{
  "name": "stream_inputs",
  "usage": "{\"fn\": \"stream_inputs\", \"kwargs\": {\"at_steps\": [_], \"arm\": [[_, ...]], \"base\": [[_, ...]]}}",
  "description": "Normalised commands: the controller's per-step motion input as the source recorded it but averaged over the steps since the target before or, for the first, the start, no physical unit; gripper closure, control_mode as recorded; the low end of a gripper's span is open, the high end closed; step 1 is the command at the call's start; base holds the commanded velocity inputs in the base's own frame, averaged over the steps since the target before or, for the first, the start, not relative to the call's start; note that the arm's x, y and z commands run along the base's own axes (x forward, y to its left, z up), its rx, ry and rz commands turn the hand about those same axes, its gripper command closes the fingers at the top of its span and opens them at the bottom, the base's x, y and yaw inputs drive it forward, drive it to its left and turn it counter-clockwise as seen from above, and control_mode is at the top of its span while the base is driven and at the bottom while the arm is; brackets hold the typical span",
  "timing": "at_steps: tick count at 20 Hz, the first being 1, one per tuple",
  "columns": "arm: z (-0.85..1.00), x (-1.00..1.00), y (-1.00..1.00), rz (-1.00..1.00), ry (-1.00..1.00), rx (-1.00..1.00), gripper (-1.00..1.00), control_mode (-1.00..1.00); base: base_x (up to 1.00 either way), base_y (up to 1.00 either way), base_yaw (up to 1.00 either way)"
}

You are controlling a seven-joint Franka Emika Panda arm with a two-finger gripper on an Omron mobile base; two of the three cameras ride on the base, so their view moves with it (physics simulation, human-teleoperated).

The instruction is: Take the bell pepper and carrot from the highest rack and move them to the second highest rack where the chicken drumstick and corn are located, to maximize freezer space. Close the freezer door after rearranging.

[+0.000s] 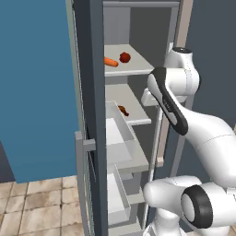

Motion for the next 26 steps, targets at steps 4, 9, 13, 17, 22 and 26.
{"fn": "stream_inputs", "kwargs": {"at_steps": [4, 9, 13, 17, 22, 26], "arm": [[0.0, 0.0, 0.0, 0.0, 0.0, 0.0, -1.0, -1.0], [0.0, 0.0, 0.0, 0.0, 0.0, 0.0, -1.0, 1.0], [0.0, 0.0, 0.0, 0.0, 0.0, 0.0, -1.0, 1.0], [0.0, 0.0, 0.0, 0.0, 0.0, 0.0, -1.0, 1.0], [0.0, 0.0, 0.0, 0.0, 0.0, 0.0, -1.0, 1.0], [0.0, 0.0, 0.0, 0.0, 0.0, 0.0, -1.0, 1.0]], "base": [[0.0, 0.0, 0.0], [-0.02, 0.0, -0.01], [-0.36, -0.33, -0.02], [-0.29, -0.53, 0.09], [-0.15, -0.42, 0.19], [0.0, -0.3, 0.1]]}}
